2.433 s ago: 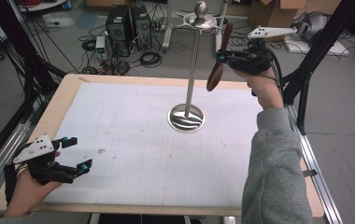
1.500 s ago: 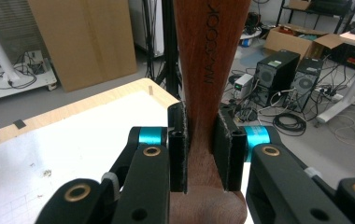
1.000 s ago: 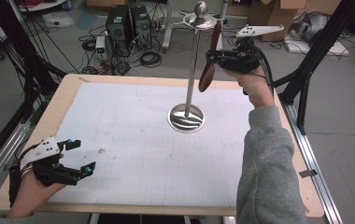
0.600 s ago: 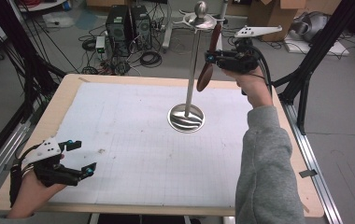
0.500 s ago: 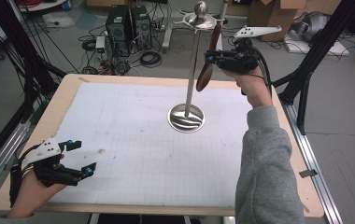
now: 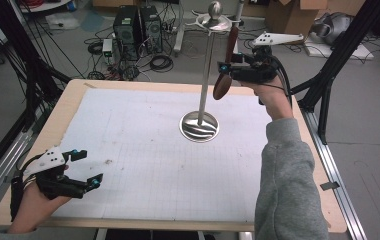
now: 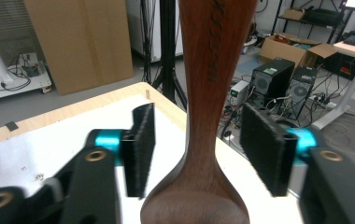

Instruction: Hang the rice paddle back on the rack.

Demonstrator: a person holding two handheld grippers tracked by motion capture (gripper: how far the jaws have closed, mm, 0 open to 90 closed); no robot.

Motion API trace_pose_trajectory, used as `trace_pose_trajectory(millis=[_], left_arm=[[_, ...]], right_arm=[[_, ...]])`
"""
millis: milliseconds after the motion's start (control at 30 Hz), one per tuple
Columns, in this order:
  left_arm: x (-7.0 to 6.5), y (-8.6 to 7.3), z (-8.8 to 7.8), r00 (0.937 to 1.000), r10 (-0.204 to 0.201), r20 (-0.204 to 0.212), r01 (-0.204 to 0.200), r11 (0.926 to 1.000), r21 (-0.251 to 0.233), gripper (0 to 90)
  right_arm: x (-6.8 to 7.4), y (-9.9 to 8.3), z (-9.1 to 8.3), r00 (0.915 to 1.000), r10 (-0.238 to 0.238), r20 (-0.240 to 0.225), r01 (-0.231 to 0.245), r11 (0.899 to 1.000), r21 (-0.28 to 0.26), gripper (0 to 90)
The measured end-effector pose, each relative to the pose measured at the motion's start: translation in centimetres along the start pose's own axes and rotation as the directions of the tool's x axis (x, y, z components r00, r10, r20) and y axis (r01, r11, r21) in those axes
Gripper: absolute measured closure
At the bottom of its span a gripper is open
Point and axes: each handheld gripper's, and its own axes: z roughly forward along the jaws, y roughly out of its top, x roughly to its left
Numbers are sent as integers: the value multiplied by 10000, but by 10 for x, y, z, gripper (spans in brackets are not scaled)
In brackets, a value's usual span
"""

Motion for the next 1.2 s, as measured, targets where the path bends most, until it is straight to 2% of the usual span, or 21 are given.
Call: trace_pose_trajectory(millis=[167, 267, 400, 467, 633, 833, 1200], left_arm=[[1, 1, 5, 9999, 28, 109, -28, 10000, 0, 19], [1, 2, 8, 9999, 25, 147, -26, 10000, 24, 19], [1, 4, 12, 9997, 68, 249, -69, 10000, 34, 19], [1, 5, 14, 9995, 99, 290, -100, 9999, 24, 19], [1, 6, 18, 9992, 87, 381, -89, 10000, 39, 19], [2, 7, 20, 9990, 89, 432, -91, 10000, 28, 20], [3, 11, 22, 9986, 102, 510, -98, 9999, -81, 19]], right_arm=[[0, -6, 0, 9999, 58, -139, -54, 9997, 240, 264], [0, -9, -1, 9999, 97, 83, -100, 9993, 353, 149], [2, -10, -6, 9992, 168, 365, -181, 9993, 331, 85], [2, -11, -8, 9982, 194, 576, -217, 9990, 401, 3], [2, -14, -12, 9966, 193, 801, -228, 9988, 430, 1], [6, -16, -13, 9979, 9, 655, -47, 9984, 570, 1], [5, -31, -15, 9986, 105, 513, -142, 9973, 723, 1]])
